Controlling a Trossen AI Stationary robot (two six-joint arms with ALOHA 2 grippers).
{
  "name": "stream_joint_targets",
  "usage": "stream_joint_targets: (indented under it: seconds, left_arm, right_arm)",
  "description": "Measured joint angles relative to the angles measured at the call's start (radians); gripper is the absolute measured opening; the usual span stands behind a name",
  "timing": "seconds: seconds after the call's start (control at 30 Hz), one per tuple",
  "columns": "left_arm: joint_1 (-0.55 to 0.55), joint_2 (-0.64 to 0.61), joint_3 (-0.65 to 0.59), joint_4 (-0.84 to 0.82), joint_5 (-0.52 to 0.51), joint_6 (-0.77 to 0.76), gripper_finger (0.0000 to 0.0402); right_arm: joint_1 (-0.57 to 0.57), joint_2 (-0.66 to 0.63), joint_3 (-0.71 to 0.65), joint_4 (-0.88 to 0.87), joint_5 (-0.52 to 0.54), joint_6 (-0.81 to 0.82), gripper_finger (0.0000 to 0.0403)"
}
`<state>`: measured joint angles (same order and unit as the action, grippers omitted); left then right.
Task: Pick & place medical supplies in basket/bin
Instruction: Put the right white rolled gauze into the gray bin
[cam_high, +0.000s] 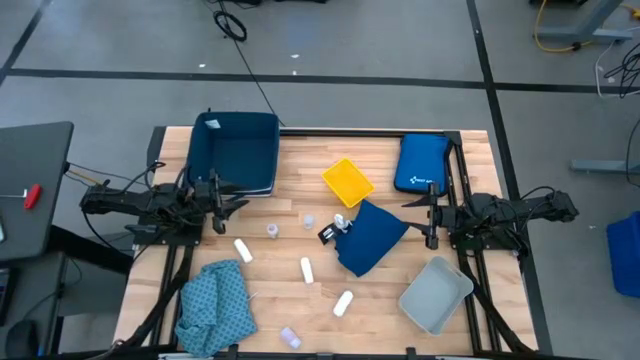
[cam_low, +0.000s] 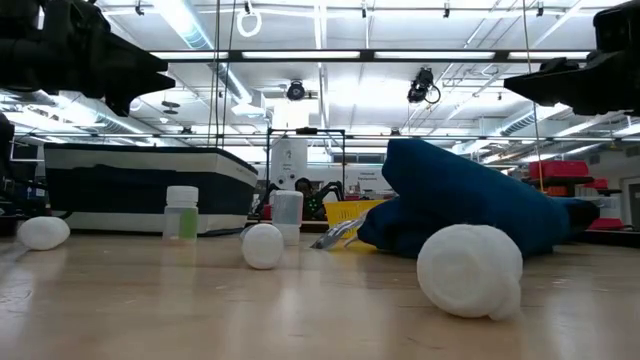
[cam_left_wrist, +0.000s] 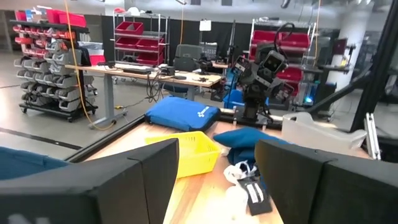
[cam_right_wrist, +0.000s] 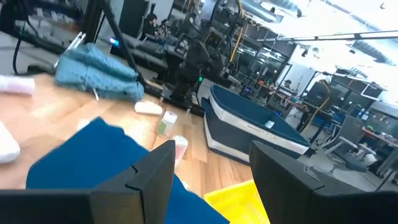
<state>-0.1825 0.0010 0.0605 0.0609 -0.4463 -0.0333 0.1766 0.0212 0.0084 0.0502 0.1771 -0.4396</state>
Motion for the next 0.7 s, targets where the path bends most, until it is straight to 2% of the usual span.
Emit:
stream_joint_targets:
  seconds: [0.4,0.47,0.57,0.7]
  left_arm:
    - [0.000,0.000,0.000,0.104,0.040,-0.054,0.0216]
    - [0.000,0.000,0.000,0.105,0.034,-0.053,0.0216]
    - [0.000,0.000,0.000,0.119,0.009,-0.069,0.0216]
    - [0.000,0.000,0.000,0.131,-0.005,-0.082,0.0216]
  right_arm:
    - [0.000,0.000,0.000,0.019,-0.009,0.033,0.0215]
    - [0.000,0.000,0.000,0.041,0.007,0.124,0.0215]
    - [0.000,-0.001,0.000,0.095,0.069,0.344,0.0215]
    - [0.000,0.000,0.000,0.112,0.103,0.470,0.0215]
